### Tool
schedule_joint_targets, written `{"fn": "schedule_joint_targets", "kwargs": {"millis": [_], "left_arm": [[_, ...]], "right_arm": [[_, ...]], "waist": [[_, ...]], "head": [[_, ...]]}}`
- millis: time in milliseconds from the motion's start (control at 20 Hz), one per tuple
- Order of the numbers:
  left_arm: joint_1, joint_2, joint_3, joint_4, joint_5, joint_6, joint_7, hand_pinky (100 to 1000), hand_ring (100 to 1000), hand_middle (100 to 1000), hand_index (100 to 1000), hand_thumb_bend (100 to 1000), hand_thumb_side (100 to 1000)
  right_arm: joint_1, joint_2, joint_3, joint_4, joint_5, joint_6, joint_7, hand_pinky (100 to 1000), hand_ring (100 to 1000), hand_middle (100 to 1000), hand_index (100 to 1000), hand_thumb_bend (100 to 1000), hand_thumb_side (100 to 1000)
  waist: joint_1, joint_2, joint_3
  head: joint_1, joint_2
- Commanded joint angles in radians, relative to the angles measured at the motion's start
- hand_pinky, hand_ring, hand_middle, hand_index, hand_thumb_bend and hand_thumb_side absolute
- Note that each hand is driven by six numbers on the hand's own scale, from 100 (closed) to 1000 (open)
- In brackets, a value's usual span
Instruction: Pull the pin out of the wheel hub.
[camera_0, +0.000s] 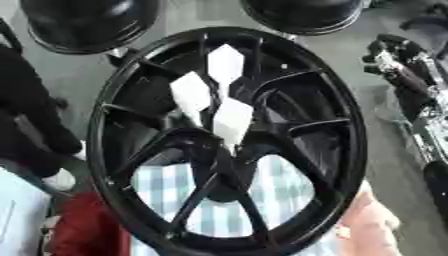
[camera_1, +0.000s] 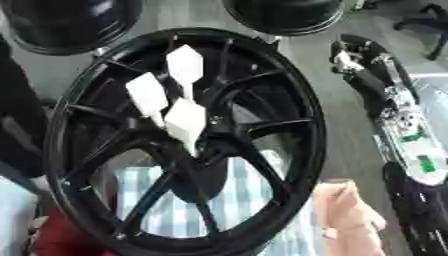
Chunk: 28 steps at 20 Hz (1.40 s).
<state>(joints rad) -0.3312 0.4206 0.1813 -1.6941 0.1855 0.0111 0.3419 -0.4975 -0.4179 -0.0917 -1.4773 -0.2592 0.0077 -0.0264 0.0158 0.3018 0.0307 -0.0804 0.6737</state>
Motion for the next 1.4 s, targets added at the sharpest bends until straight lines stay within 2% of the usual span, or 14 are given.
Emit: {"fn": "schedule_joint_targets", "kwargs": {"millis": [50, 400, 600, 800, 1100, 1400], "left_arm": [[-0.009, 0.017, 0.007, -0.013, -0.006, -0.002, -0.003, 755, 829, 821, 756, 216, 672], [-0.016, 0.036, 0.005, -0.015, -0.01, -0.002, -0.007, 757, 831, 823, 759, 215, 665], [-0.04, 0.113, -0.012, -0.021, -0.023, -0.004, -0.031, 760, 831, 824, 767, 210, 648], [-0.089, 0.25, -0.044, -0.035, -0.034, -0.012, -0.074, 766, 830, 823, 776, 212, 605], [-0.16, 0.485, -0.11, -0.053, 0.016, -0.029, -0.16, 776, 827, 819, 781, 229, 555], [-0.203, 0.669, -0.184, -0.085, 0.03, -0.045, -0.299, 790, 825, 815, 797, 264, 537]], "right_arm": [[-0.008, -0.015, -0.009, -0.017, 0.0, -0.002, -0.002, 735, 717, 676, 788, 232, 338], [-0.008, -0.02, -0.012, -0.022, -0.004, -0.002, -0.006, 735, 717, 675, 788, 234, 334], [-0.008, -0.029, -0.011, -0.025, -0.005, -0.001, -0.007, 735, 717, 675, 788, 234, 334], [-0.006, -0.041, -0.008, -0.026, -0.004, 0.001, -0.006, 735, 716, 675, 787, 235, 335], [-0.004, -0.054, -0.004, -0.023, -0.002, 0.002, -0.003, 735, 716, 674, 787, 236, 336], [-0.003, -0.071, 0.001, -0.022, -0.002, 0.002, 0.001, 734, 715, 672, 786, 236, 336]], "waist": [[0.001, -0.02, 0.001], [0.001, -0.018, 0.003], [0.004, -0.018, 0.002], [0.009, -0.018, 0.002], [0.016, -0.018, -0.004], [0.023, -0.015, -0.012]], "head": [[-0.001, -0.012], [-0.008, -0.009], [-0.01, -0.008], [-0.013, -0.008], [-0.015, -0.01], [-0.015, -0.015]]}}
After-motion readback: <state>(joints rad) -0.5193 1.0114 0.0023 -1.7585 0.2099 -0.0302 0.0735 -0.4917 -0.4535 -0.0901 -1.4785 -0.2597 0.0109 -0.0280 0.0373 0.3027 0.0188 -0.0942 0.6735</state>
